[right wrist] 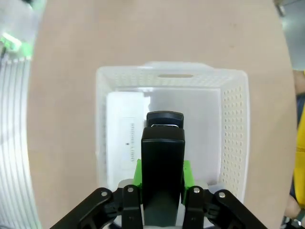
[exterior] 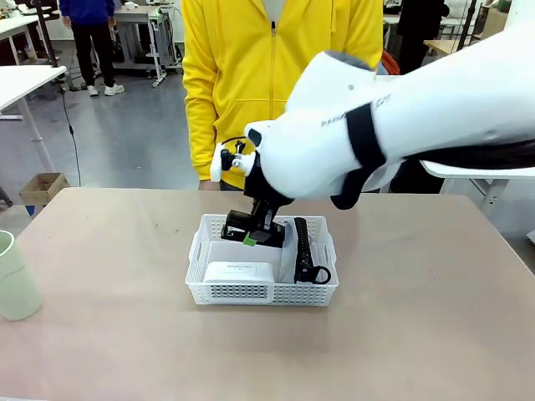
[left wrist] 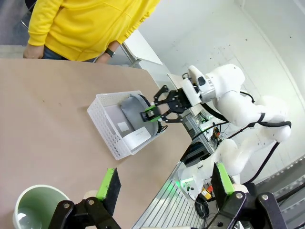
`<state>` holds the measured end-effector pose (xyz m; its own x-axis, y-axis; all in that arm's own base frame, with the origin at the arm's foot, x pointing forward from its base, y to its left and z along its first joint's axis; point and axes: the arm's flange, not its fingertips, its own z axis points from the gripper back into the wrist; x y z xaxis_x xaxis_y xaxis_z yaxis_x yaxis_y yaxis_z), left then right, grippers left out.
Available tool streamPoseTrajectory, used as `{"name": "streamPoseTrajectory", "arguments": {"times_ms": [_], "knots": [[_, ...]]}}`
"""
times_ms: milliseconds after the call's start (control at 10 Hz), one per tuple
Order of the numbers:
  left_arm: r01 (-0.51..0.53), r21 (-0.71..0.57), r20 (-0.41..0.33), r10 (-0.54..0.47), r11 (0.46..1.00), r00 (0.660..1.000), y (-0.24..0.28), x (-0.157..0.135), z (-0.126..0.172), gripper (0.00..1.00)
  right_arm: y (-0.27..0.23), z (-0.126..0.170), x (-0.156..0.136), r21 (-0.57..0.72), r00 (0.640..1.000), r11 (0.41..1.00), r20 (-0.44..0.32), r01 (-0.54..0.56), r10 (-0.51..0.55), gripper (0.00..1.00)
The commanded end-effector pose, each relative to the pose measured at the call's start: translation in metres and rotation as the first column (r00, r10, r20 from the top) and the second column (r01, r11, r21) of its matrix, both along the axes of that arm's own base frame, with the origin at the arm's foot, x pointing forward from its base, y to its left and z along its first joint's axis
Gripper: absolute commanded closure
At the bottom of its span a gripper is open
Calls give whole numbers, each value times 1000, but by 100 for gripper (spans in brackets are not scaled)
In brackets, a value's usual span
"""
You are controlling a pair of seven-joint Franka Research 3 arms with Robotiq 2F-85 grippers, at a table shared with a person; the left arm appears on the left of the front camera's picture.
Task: Efficiently arrange items inside the basket to fit them all.
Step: Pick up the Stapler and place it inside the Organizing basket.
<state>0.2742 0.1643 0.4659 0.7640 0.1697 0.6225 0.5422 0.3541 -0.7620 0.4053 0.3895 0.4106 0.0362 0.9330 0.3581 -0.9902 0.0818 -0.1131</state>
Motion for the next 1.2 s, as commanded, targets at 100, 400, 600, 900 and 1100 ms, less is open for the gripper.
{"name": "streamPoseTrajectory", "arguments": {"times_ms": [100, 400, 600, 900, 1100], "knots": [[1, -16, 10, -1, 1000, 1000, -1, 0, 4, 0, 29, -14, 22, -78, 998, 995, 12, 55, -55, 63], [1, -16, 10, -1, 1000, 1000, -1, 0, 4, 0, 37, -42, 36, -66, 997, 996, -34, 67, -69, 63], [1, -16, 10, -1, 1000, 1000, -1, 0, 4, 0, 43, -59, 46, -91, 995, 993, -63, 71, -77, 63], [1, -16, 10, -1, 1000, 1000, -1, 0, 4, 0, 45, -70, 54, -91, 992, 994, -108, 61, -71, 63], [1, -16, 10, -1, 1000, 1000, -1, 0, 4, 0, 46, -74, 56, -103, 989, 994, -131, 48, -61, 63]]}}
